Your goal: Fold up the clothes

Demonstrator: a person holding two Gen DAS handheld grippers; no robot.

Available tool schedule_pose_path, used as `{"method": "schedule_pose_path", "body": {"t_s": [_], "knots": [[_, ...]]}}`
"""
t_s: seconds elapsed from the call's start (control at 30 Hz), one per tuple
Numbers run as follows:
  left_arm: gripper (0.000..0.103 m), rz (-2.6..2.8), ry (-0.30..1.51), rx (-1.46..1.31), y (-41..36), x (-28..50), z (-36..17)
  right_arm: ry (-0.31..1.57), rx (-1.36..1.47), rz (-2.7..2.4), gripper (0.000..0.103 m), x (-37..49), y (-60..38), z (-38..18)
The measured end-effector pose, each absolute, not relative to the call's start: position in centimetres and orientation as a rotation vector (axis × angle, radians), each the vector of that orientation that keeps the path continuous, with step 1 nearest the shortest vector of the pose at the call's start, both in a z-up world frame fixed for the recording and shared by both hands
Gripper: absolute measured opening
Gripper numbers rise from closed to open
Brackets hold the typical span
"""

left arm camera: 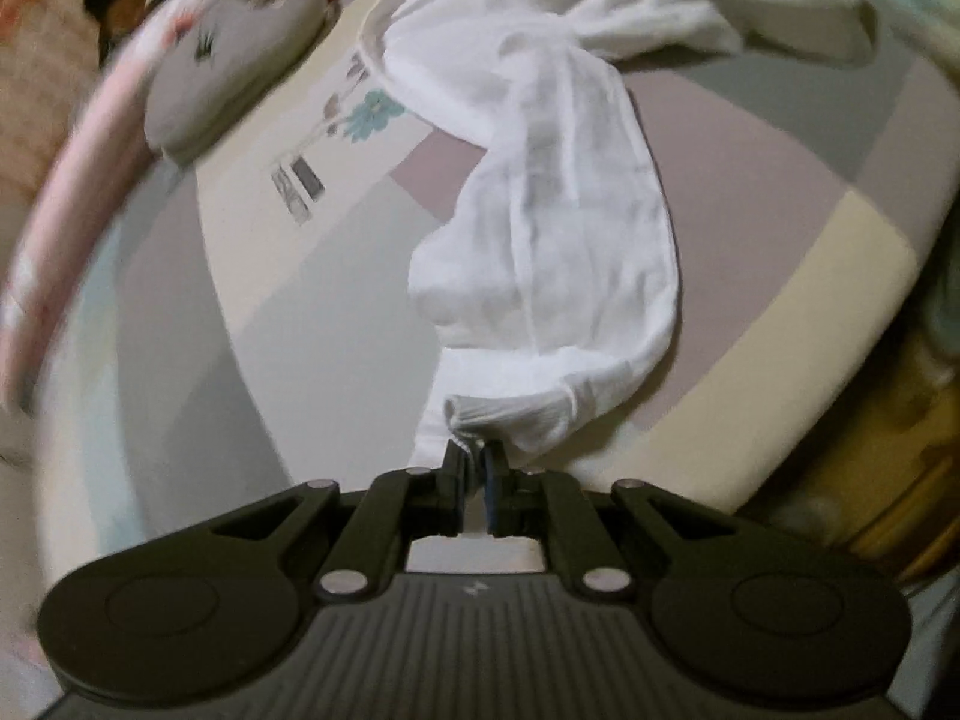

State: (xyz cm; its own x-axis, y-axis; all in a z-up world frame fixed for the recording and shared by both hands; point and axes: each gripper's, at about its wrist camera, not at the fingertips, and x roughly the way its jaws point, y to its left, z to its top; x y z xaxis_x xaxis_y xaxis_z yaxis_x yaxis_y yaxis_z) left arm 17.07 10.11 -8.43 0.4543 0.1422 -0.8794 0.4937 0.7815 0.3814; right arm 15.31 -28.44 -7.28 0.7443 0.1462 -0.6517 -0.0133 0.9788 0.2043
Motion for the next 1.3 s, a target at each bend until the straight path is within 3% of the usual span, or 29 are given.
{"method": "schedule_pose_path", "body": {"t_s": [0.33, 0.43, 0.57, 1.07, 1.2, 1.3], "knots": [[0.016, -0.254, 1.051, 0.532, 12.1, 15.4, -5.8, 0.701, 0.115, 0.162, 0.093, 14.5, -25.5, -5.3], [0.022, -0.27, 1.002, 0.511, 12.0, 15.6, -4.3, 0.692, 0.092, 0.19, 0.093, 14.4, -24.4, -4.7], [0.038, -0.298, 0.952, 0.491, 11.5, 16.9, -3.2, 0.69, 0.055, 0.229, 0.093, 14.4, -22.6, -4.3], [0.037, -0.388, 0.964, 0.256, 9.5, 32.2, -8.3, 0.704, 0.021, 0.293, 0.094, 16.1, -20.5, -4.7], [0.03, -0.375, 1.003, 0.165, 10.0, 35.9, -11.3, 0.708, 0.062, 0.31, 0.094, 17.5, -20.8, -5.2], [0.031, -0.386, 0.996, 0.082, 10.8, 37.5, -12.4, 0.704, 0.08, 0.312, 0.094, 18.5, -21.0, -5.6]]}}
